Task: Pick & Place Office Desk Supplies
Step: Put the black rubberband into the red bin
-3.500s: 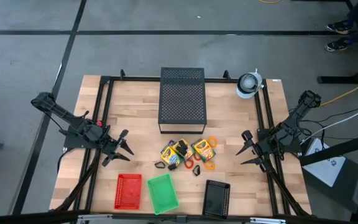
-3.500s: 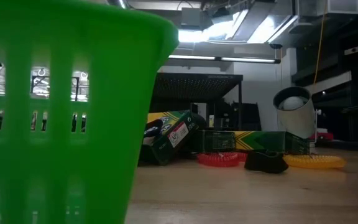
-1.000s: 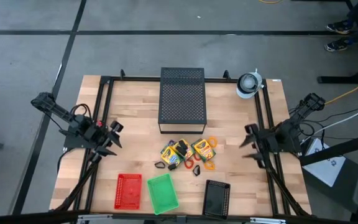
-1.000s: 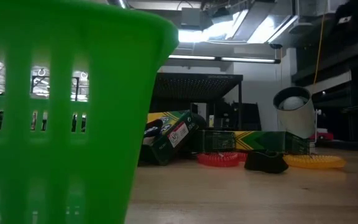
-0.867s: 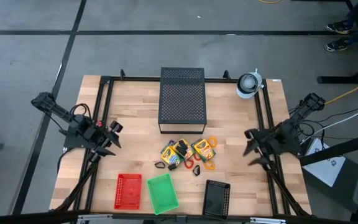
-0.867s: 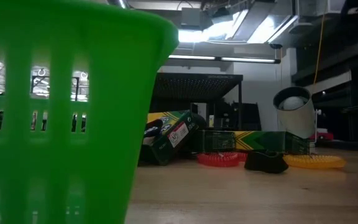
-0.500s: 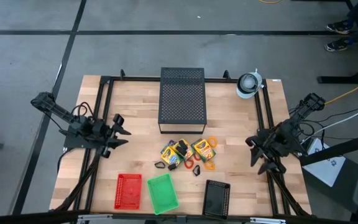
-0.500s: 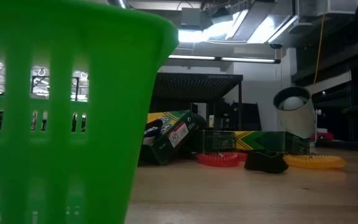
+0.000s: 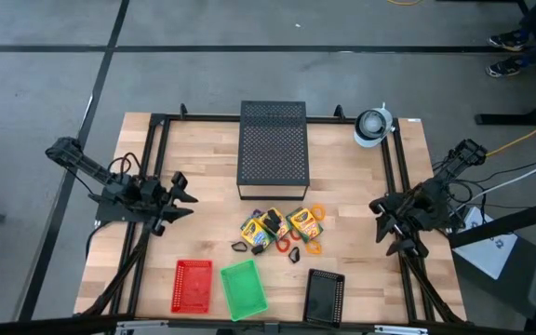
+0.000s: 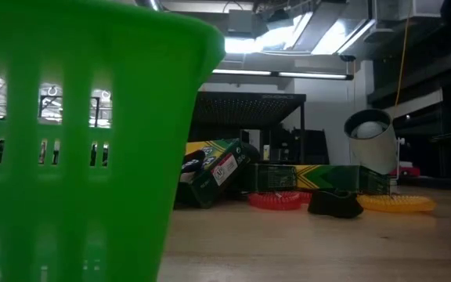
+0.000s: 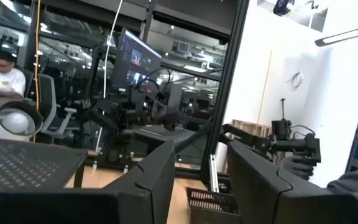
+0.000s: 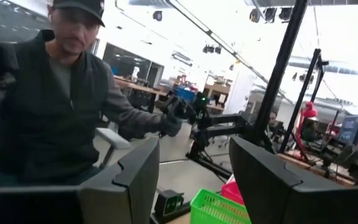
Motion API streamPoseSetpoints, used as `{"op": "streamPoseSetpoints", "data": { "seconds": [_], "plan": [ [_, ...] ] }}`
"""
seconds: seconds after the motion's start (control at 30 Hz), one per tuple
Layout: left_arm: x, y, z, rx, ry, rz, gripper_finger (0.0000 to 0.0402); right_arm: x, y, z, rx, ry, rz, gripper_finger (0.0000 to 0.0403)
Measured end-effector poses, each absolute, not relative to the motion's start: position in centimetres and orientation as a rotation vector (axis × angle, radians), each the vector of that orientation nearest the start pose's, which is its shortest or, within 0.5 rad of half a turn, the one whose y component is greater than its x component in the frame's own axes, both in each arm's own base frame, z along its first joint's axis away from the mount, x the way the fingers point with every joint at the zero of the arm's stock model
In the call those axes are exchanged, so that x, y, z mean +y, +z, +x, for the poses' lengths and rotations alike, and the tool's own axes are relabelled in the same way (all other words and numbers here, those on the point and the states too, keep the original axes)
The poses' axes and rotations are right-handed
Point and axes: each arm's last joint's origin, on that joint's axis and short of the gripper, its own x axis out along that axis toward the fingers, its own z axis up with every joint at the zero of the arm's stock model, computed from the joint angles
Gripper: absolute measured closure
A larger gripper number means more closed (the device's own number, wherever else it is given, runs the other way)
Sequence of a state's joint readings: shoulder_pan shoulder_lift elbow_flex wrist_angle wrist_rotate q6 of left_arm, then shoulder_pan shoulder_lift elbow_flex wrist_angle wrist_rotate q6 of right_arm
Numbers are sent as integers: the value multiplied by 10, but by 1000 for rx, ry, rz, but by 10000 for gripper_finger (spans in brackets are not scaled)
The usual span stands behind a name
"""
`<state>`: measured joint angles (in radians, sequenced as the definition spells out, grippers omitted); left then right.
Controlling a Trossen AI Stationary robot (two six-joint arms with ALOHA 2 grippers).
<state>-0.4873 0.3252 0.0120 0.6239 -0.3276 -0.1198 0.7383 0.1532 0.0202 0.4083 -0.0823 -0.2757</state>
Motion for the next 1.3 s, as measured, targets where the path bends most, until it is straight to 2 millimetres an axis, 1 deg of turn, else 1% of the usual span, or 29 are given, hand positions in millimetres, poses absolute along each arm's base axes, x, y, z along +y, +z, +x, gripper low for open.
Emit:
{"op": "streamPoseSetpoints", "data": {
  "seconds": [0.17,0.23,0.3,0.37,0.47,0.5,0.57,0.63,0.7,0.77,0.83,0.93,1.07,1.13,1.23,1.3],
  "plan": [
    [-43,195,106,-244,-83,-249,258,65,207,75,-499,570,-279,207],
    [-43,191,108,-211,-30,-238,258,62,211,75,-517,482,-256,207],
    [-41,187,110,-172,46,-234,258,56,216,75,-517,318,-171,207],
    [-40,183,112,-140,130,-226,258,47,222,75,-497,95,-61,207],
    [-40,178,116,-98,202,-189,258,37,224,77,-367,-220,24,207],
    [-40,177,117,-82,221,-168,258,36,224,78,-326,-280,39,207],
    [-40,176,121,-34,246,-132,258,37,223,84,-264,-319,39,207],
    [-41,188,129,-19,234,-122,258,38,229,91,-238,-347,68,207],
    [-42,199,137,32,211,-93,258,40,230,101,-185,-380,86,207],
    [-43,210,150,93,223,-60,258,43,228,115,-108,-424,75,207],
    [-46,220,162,144,216,-15,258,47,226,130,-53,-424,74,207],
    [-53,223,185,221,159,24,258,53,220,155,36,-406,50,207],
    [-63,217,215,318,97,41,258,61,216,186,129,-461,-28,207],
    [-68,208,228,402,84,70,258,64,215,198,164,-493,-73,207],
    [-75,197,244,558,66,99,258,69,217,212,186,-498,-94,207],
    [-79,194,253,640,53,104,258,71,219,216,204,-483,-107,207]
  ]
}}
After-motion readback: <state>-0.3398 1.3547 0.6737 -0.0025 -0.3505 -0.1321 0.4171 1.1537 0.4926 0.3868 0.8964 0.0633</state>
